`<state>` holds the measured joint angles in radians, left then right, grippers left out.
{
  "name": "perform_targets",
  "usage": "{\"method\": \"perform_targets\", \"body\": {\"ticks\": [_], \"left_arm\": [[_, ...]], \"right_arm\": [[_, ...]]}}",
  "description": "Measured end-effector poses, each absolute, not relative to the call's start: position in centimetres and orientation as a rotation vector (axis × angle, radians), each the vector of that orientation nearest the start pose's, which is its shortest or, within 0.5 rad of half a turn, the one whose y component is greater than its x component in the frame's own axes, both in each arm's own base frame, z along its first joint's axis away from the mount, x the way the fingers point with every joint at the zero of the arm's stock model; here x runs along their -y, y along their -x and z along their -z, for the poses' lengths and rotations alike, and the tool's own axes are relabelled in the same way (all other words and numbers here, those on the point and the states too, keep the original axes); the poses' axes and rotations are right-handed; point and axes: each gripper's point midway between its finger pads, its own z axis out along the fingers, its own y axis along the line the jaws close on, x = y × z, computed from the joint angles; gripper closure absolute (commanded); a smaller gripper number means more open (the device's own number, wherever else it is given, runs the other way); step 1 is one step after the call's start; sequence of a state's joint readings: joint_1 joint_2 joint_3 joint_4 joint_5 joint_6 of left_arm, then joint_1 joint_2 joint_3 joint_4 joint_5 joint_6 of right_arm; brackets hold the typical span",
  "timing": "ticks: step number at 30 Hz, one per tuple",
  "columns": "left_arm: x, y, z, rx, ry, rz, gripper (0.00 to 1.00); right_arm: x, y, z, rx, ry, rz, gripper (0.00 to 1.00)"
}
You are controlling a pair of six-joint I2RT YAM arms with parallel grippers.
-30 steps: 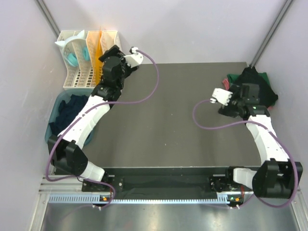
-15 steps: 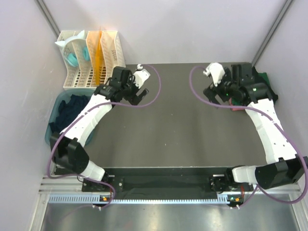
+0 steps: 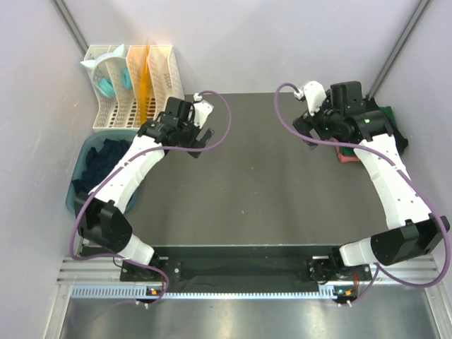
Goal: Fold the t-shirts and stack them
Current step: Put the neatly folded tshirt into the corner of the board with the right arm
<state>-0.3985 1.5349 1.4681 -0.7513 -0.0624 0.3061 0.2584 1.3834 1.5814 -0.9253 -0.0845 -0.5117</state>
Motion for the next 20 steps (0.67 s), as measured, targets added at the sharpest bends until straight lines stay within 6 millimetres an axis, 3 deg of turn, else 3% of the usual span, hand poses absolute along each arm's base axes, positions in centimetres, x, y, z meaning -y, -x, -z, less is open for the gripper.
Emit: {"method": "perform_targets", "body": {"ticks": [9, 20], "left_arm": [[12.3, -38.3, -22.0, -2.238, -0.728, -0.103, 0.01], [11.3, -39.8, -23.3, -2.186, -0.649, -0.199, 0.01]], "right_arm": [[-9.2, -36.3, -29.7, -2.074, 0.902, 0.079, 0.0], [-10.4, -37.4, -28.3, -2.088, 0.931, 0.076, 0.0]]}}
